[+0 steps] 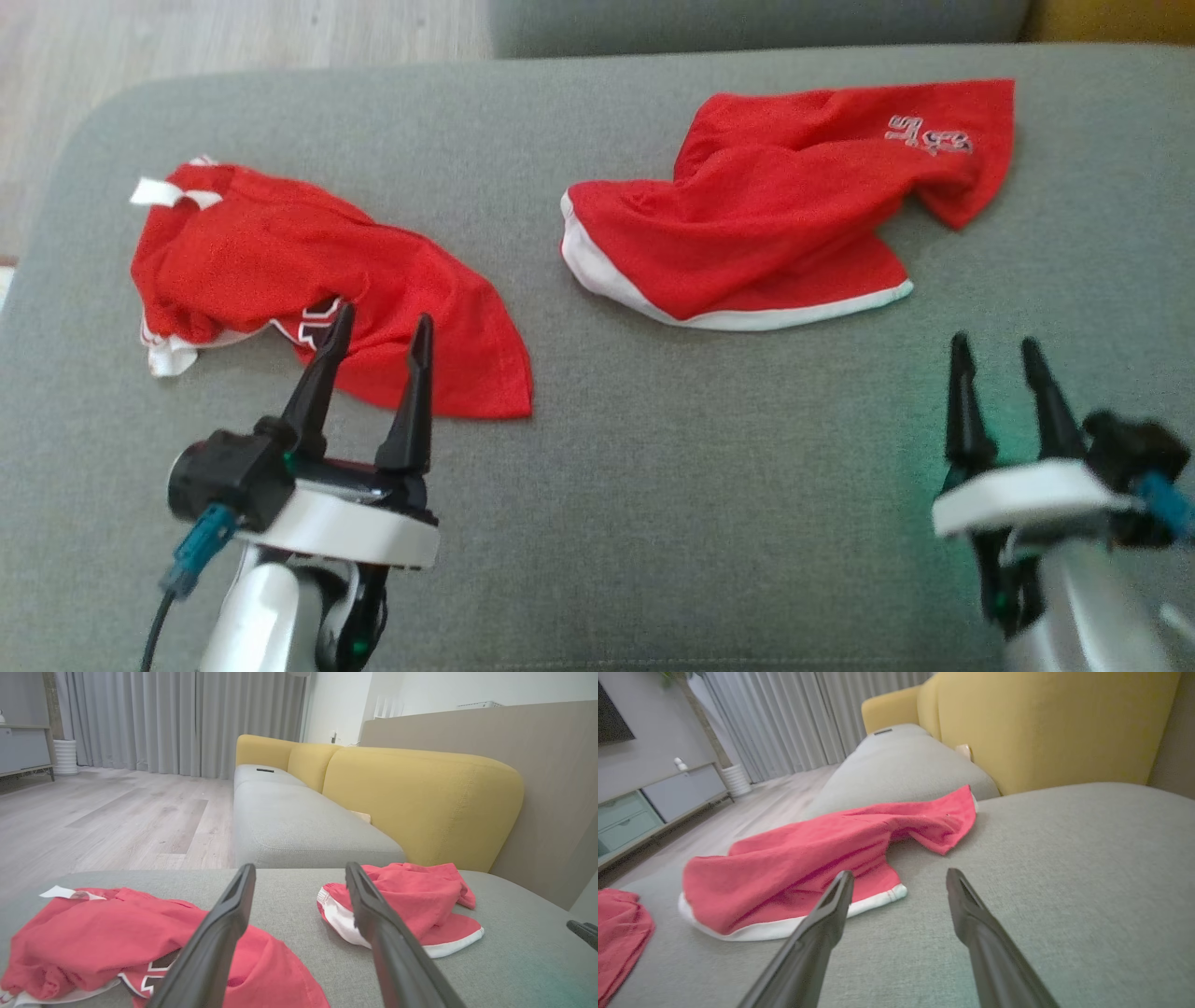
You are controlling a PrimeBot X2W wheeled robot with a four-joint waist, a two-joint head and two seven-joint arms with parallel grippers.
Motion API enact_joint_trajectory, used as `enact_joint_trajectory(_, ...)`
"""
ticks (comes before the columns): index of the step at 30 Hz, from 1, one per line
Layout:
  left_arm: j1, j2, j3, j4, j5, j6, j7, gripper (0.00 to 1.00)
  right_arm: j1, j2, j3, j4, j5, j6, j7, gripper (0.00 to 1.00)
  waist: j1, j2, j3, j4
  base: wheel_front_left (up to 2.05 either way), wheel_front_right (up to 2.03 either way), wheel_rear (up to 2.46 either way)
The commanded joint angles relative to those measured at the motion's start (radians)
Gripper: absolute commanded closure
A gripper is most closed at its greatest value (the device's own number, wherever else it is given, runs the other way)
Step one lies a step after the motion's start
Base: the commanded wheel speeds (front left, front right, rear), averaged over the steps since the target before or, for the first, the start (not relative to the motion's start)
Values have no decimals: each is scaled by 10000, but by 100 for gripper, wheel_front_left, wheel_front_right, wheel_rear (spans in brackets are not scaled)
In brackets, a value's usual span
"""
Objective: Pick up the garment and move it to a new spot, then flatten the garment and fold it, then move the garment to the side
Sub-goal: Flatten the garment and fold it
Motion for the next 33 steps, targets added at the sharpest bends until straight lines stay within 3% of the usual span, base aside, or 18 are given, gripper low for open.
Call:
enact_joint_trajectory(1, -621, -12, 204, -267, 32, -42, -51, 0, -904, -50, 2, 110, -80, -7, 78, 0, 0, -1, 240, 68, 0, 0, 0)
enact_joint_trajectory(8, -1103, -14, -171, -182, -156, -67, -51, 0, -2873, -50, -1086, 2932, -741, -7, 583, 0, 0, -1, 822, 398, 0, 0, 0)
enact_joint_trajectory(29, -1422, -16, -445, -85, -306, 17, -51, 0, -5535, -50, -1118, 7253, -518, -7, 188, 1, 0, -1, 1315, 802, 0, 0, 0)
enact_joint_trajectory(30, -1436, -16, -428, -74, -301, 16, -51, 0, -5614, -50, -1068, 7443, -525, -7, 206, 64, 0, -1, 1306, 796, 0, 0, 0)
enact_joint_trajectory(31, -1449, -16, -406, -64, -291, 17, -51, 0, -5680, -50, -1030, 7593, -576, -7, 192, 100, 0, -1, 1294, 781, 0, 0, 0)
enact_joint_trajectory(33, -1453, -16, -338, -56, -269, 31, -51, 0, -5781, -50, -1033, 7777, -697, -7, 116, 100, 0, -1, 1247, 709, 0, 0, 0)
